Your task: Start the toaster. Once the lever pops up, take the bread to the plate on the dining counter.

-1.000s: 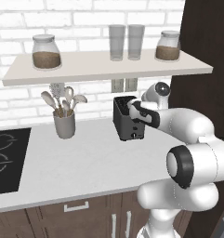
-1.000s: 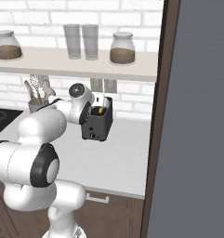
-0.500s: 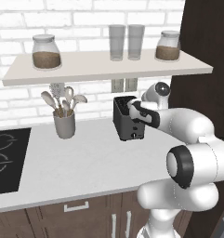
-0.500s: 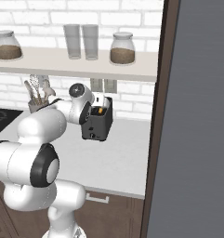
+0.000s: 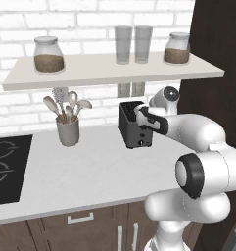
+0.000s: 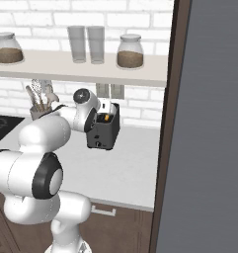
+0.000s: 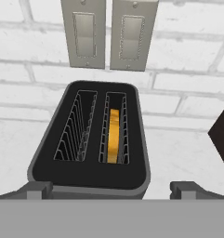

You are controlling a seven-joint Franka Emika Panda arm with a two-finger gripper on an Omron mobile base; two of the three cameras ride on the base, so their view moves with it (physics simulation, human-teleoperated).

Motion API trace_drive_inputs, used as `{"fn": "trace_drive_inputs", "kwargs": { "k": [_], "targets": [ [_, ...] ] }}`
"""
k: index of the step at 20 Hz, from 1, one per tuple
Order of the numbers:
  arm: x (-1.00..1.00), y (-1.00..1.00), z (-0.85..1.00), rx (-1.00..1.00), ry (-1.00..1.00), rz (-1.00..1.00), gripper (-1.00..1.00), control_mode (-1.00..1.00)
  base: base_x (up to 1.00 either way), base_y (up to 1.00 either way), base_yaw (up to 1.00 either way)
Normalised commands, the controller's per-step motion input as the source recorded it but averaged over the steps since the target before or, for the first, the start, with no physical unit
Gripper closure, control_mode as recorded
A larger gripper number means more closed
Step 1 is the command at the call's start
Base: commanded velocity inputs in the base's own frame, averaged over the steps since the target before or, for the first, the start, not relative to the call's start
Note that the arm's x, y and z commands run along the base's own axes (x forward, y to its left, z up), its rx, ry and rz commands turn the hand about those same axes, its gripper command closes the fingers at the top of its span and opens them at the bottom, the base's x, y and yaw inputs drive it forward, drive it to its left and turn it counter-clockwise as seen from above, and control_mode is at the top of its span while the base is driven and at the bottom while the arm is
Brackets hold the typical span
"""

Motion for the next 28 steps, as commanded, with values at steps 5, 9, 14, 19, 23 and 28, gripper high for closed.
{"fn": "trace_drive_inputs", "kwargs": {
  "k": [5,9,14,19,23,28],
  "targets": [
    [0.00,0.00,0.00,0.00,0.00,0.00,-1.00,-1.00,0.00,0.00,0.00],
    [0.00,0.00,0.00,0.00,0.00,0.00,-1.00,-1.00,0.00,0.00,0.00],
    [0.00,0.00,0.00,0.00,0.00,0.00,-1.00,-1.00,0.00,0.00,0.00],
    [0.00,0.00,0.00,0.00,0.00,0.00,-1.00,-1.00,0.00,0.00,0.00],
    [0.00,0.00,0.00,0.00,0.00,0.00,-1.00,-1.00,0.00,0.00,0.00],
    [0.00,0.00,0.00,0.00,0.00,0.00,-1.00,-1.00,0.00,0.00,0.00]
  ]
}}
